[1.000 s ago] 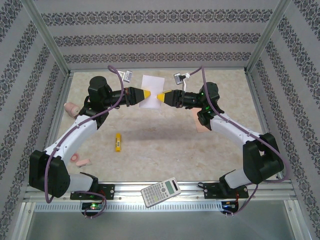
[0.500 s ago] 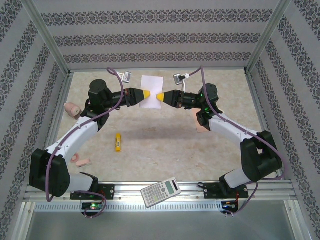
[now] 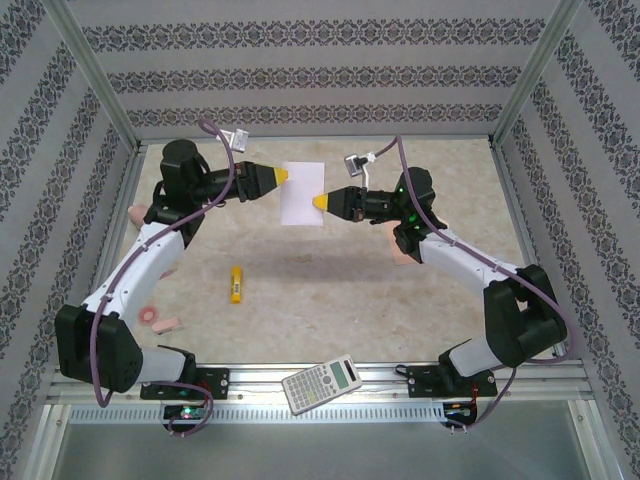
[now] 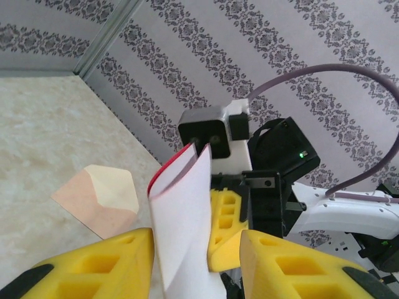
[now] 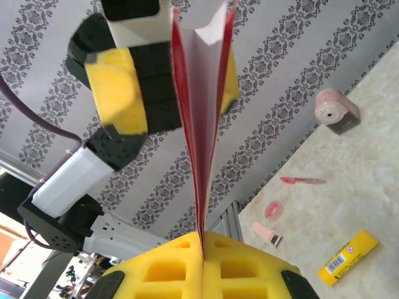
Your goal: Place the letter into the envelope and seal it
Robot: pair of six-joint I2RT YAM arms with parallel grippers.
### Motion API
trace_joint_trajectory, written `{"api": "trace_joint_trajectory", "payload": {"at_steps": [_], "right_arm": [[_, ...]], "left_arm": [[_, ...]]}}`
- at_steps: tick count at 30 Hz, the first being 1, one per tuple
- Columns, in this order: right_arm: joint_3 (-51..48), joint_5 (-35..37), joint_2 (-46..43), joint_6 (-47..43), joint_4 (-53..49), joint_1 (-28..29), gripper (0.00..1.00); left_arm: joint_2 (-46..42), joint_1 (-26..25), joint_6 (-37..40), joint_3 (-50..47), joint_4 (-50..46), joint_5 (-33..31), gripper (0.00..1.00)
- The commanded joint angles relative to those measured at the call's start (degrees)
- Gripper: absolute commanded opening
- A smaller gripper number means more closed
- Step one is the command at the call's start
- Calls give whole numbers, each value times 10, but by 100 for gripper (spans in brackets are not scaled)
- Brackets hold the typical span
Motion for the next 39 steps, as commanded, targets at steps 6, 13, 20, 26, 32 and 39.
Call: {"api": "trace_joint_trajectory", "payload": {"at_steps": [6, 13, 20, 26, 32, 39], "right_arm": [[-10, -30, -17, -17, -3, 11, 0], [-7, -33, -16, -16, -3, 14, 0], [-6, -29, -12, -16, -3, 16, 0], [-8, -23, -10, -14, -3, 16, 13], [-18, -16, -11, -10, 3, 18, 27], [-21, -13, -12, -7, 5, 24, 18]], "left_arm": [[26, 4, 20, 19, -7, 45, 27], [24, 3, 9, 4, 10, 44, 18], [23, 3, -6, -7, 36, 40, 0], [15, 3, -20, -25, 64, 16, 0], [5, 4, -44, -53, 113, -26, 0], [2, 9, -48, -66, 124, -47, 0]]}}
